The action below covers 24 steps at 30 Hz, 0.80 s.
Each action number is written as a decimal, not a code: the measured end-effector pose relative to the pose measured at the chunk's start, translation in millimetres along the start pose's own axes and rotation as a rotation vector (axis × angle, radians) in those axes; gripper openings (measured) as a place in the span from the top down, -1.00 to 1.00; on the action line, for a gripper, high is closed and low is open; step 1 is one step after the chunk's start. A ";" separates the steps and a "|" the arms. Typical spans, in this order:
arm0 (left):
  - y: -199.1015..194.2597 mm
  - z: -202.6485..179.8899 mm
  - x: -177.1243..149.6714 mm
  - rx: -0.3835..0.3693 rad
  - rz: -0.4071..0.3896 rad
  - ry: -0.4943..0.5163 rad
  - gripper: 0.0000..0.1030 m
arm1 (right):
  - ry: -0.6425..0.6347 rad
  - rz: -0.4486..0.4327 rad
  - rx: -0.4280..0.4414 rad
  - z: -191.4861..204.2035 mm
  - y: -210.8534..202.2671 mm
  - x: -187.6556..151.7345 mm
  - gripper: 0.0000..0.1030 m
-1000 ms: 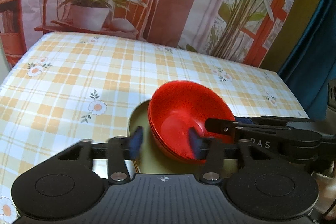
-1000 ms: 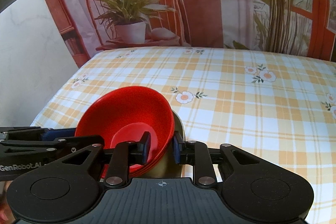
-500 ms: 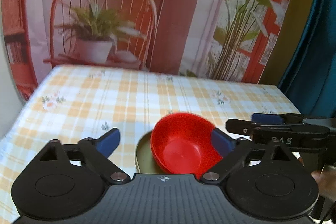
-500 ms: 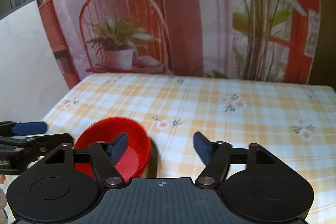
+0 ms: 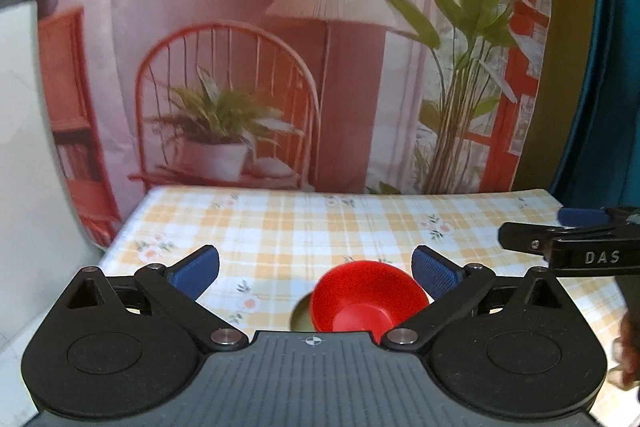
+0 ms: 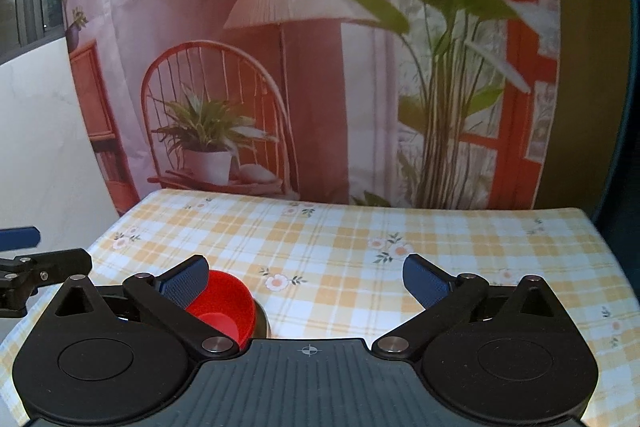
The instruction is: Organize plates and bowls
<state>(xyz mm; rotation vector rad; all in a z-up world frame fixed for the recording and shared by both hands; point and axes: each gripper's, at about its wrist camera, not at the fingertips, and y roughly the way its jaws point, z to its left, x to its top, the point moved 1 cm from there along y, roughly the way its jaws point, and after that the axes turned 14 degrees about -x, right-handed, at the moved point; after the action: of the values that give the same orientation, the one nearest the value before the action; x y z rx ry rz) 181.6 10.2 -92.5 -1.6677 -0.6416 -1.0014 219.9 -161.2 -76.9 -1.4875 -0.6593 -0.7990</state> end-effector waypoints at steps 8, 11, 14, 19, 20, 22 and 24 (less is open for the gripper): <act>-46.2 -11.6 7.3 0.000 -0.063 0.022 -1.00 | -0.004 -0.047 -0.023 -10.4 -54.4 -4.3 -0.99; -66.9 -16.7 7.3 0.028 -0.091 0.039 -1.00 | 0.004 -0.054 -0.028 -14.3 -72.7 -6.7 -0.99; -84.2 -21.3 6.0 0.055 -0.107 0.042 -1.00 | 0.012 -0.057 -0.035 -17.0 -91.6 -11.5 -0.99; -111.5 -24.2 -1.1 0.054 -0.113 0.018 -1.00 | 0.015 -0.067 -0.050 -18.4 -120.0 -18.3 -0.99; -116.8 -25.9 -2.6 0.054 -0.115 0.017 -1.00 | 0.016 -0.071 -0.049 -18.9 -124.9 -19.8 -0.99; -124.1 -28.1 -5.1 0.058 -0.118 0.020 -1.00 | 0.016 -0.078 -0.054 -19.2 -134.9 -22.3 -0.99; -128.9 -30.7 -5.4 0.066 -0.122 0.027 -1.00 | 0.017 -0.086 -0.063 -19.8 -144.7 -24.8 -0.99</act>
<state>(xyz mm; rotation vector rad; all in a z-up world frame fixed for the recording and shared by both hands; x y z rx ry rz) 65.6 22.2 -29.3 -1.5696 -0.7580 -1.0764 87.8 -168.6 -10.3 -1.5154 -0.6953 -0.9046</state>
